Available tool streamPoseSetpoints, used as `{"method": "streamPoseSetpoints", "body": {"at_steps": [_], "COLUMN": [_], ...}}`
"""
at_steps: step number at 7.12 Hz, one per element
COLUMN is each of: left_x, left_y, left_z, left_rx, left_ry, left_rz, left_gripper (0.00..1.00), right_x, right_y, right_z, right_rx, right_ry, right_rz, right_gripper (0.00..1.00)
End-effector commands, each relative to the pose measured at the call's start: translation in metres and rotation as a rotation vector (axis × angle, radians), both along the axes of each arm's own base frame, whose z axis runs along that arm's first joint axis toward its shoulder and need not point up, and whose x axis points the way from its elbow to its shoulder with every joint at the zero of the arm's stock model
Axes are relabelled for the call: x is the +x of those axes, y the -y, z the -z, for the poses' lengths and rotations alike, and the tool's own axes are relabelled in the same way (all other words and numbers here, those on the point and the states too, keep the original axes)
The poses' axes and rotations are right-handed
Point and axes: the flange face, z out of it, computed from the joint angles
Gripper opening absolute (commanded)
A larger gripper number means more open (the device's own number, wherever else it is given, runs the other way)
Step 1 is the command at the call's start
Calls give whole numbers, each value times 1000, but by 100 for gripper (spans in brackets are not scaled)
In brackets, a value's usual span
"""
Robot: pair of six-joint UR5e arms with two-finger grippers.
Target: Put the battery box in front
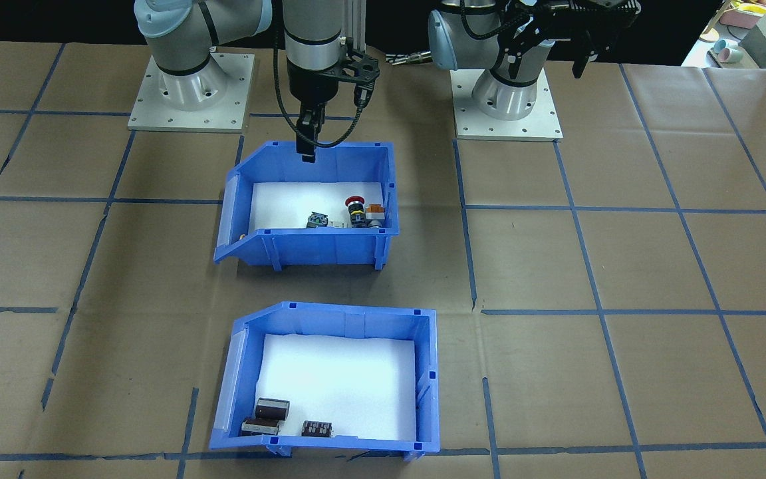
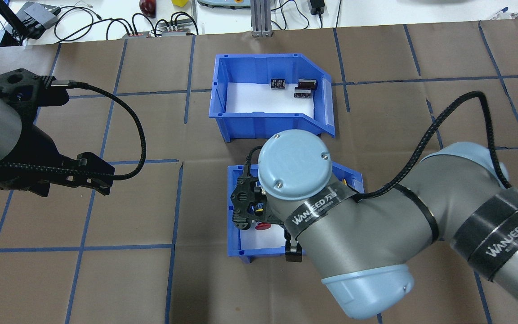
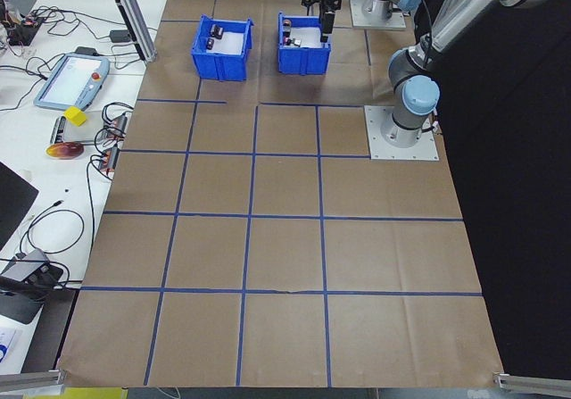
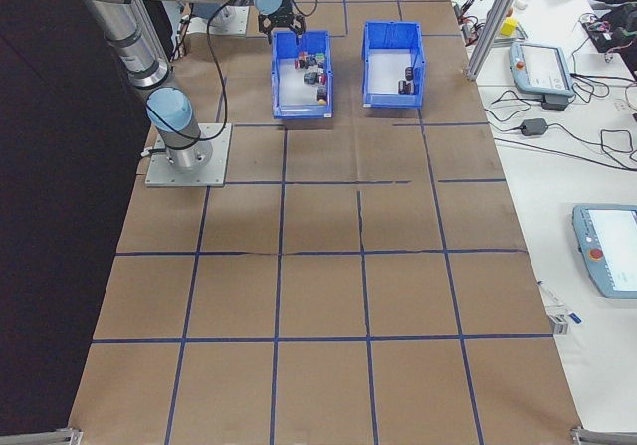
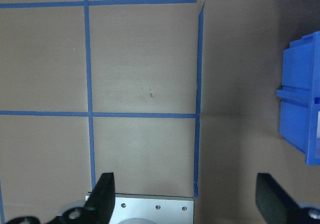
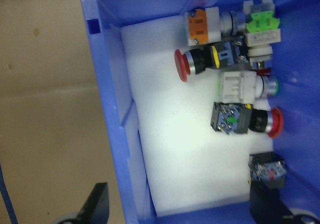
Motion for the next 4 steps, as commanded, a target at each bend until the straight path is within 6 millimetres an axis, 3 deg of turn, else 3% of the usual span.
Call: {"method": "streamPoseSetpoints", "body": {"at_steps": [1, 4], "left_x": [0, 0], "left_y": [0, 1], "left_z": [1, 1], "left_rx": [2, 3], "left_ry": [0, 0], "left_rz": [1, 1], "left_gripper": [100, 100], "right_x": [-67, -152], "right_y": [47, 109], "right_z": [-16, -62], "right_rx": [-17, -120], "right_ry": [18, 60], "right_rz": [225, 652], "right_gripper": [100, 100]}}
